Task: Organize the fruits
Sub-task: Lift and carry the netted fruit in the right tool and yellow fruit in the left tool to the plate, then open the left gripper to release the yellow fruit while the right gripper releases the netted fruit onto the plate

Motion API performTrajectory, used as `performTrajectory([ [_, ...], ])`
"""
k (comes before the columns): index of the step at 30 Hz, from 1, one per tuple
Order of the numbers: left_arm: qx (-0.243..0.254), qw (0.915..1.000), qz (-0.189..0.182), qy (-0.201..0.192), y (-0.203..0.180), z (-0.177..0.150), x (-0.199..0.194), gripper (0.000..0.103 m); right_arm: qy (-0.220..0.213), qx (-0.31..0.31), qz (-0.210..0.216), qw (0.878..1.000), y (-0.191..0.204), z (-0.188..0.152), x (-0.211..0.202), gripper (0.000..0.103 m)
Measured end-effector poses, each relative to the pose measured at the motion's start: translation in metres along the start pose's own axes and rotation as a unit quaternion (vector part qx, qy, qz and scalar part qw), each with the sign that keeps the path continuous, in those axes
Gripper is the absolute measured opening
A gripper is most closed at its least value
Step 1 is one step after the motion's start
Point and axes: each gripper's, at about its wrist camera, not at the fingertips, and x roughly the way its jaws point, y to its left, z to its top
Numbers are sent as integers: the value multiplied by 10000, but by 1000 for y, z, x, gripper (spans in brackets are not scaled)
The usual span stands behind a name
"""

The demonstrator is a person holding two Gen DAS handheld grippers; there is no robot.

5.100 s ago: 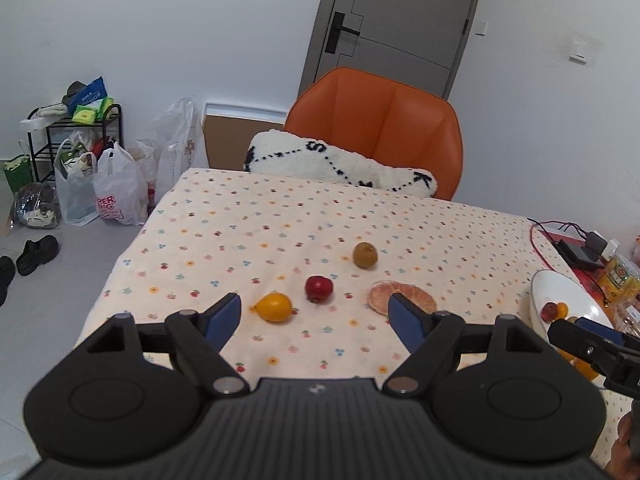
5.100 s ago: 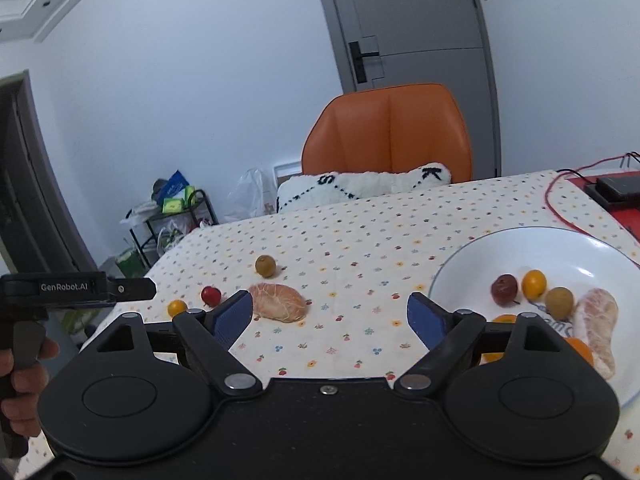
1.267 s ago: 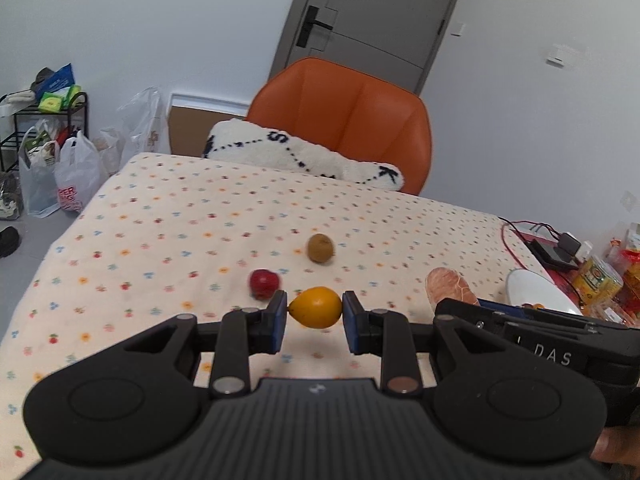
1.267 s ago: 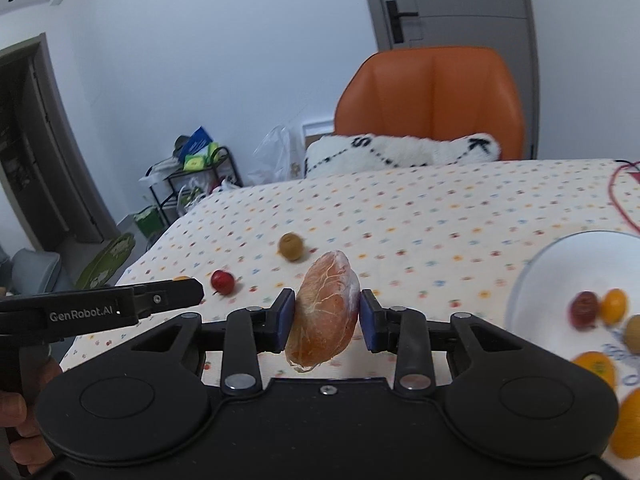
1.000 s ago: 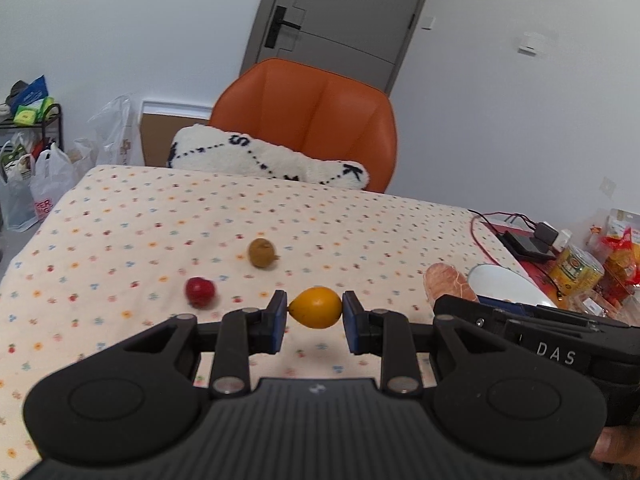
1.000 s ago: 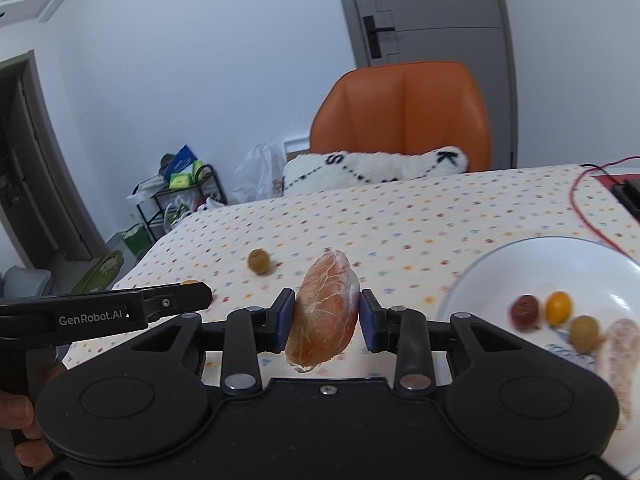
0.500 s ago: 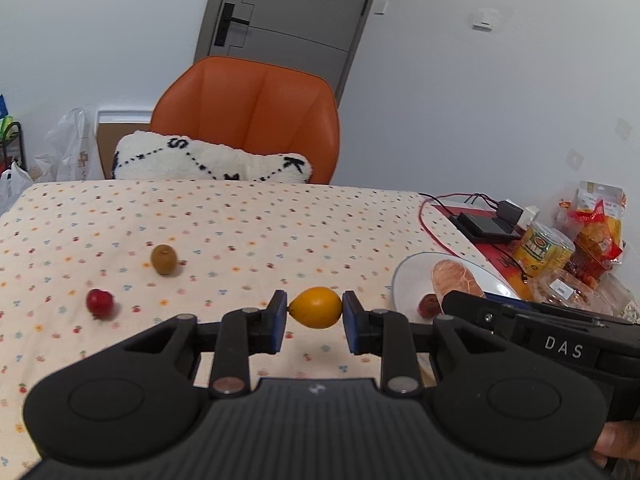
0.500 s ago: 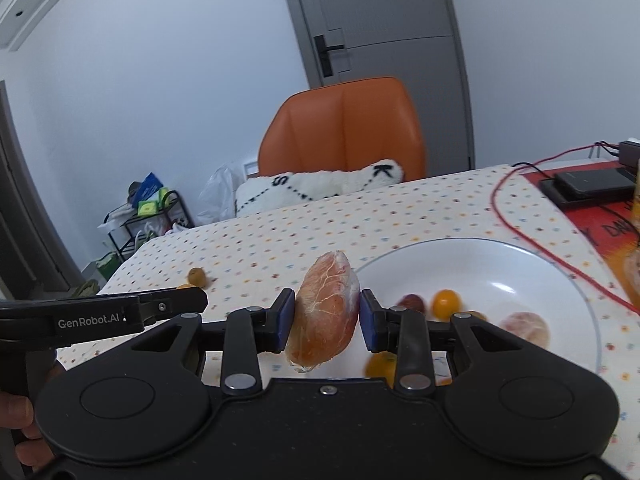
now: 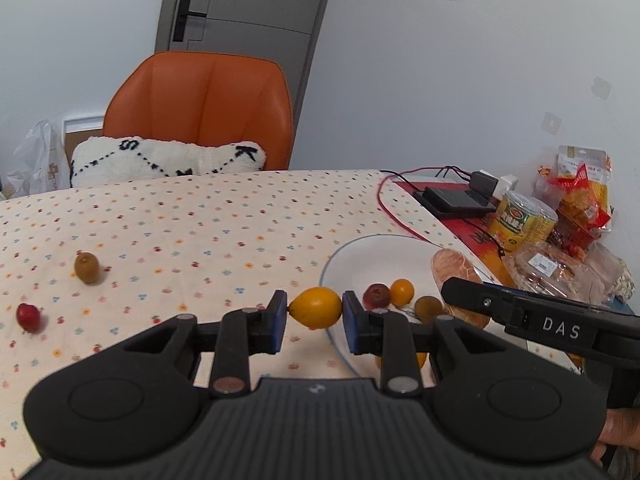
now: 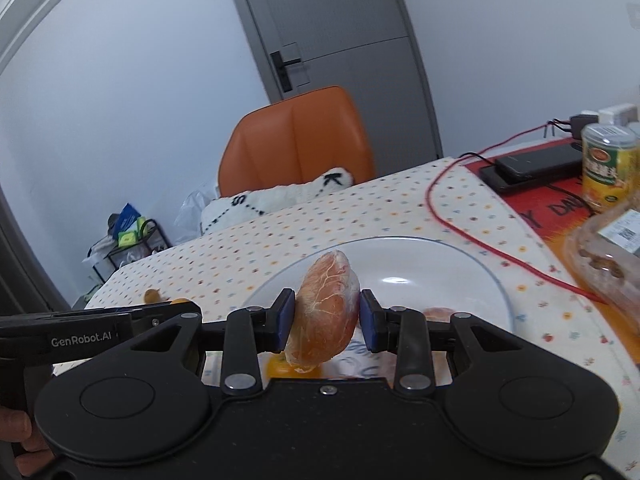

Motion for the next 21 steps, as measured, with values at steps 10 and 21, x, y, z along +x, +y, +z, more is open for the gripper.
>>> performTrajectory([
  [10, 163, 9997, -61, 147, -24, 3, 30, 28, -67, 240, -97, 9996, -32, 0, 2, 33],
  [21, 224, 9997, 40, 120, -34, 8, 41, 31, -182, 241, -135, 9995, -42, 13, 10, 33],
])
